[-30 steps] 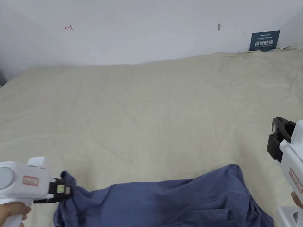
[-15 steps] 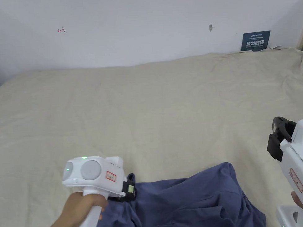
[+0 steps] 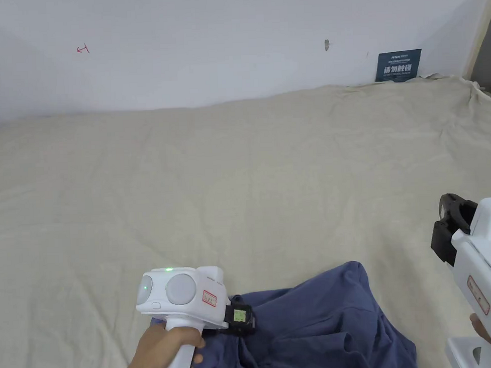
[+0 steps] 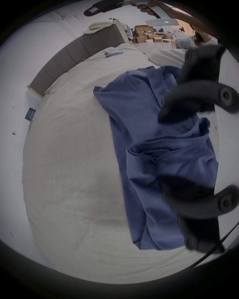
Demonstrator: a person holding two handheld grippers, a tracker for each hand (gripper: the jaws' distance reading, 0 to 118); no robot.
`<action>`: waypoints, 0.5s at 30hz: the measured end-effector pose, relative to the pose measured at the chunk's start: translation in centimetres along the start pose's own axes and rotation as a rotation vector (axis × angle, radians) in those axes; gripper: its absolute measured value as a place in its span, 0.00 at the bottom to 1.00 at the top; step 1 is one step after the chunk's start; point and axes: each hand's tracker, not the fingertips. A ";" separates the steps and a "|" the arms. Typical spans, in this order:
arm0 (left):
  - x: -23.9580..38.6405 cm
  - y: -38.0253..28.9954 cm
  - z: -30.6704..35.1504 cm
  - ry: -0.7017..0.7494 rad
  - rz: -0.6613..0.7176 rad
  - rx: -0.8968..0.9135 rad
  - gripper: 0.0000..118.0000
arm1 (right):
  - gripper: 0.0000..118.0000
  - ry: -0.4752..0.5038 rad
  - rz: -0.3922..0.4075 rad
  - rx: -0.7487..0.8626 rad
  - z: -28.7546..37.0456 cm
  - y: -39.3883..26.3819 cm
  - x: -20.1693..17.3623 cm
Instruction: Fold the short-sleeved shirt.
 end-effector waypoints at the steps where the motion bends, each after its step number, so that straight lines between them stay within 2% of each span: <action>1: 0.4 -0.1 0.2 -0.004 -0.002 0.003 0.89 | 0.01 0.000 -0.002 -0.001 0.0 0.0 0.0; 2: 0.6 -0.1 0.5 -0.009 -0.007 0.009 0.96 | 0.01 0.001 -0.002 -0.001 0.0 0.0 0.0; 3: 0.8 -0.1 0.8 -0.006 -0.014 0.023 0.97 | 0.01 0.001 -0.002 -0.001 -0.1 -0.1 0.0; 8: 0.9 -0.3 3.9 0.038 -0.022 0.159 0.97 | 0.01 0.010 0.000 -0.001 -0.1 0.1 -0.2; 15: -2.4 -1.8 8.8 0.113 0.027 0.350 0.97 | 0.01 0.022 0.004 0.008 0.0 0.5 -0.8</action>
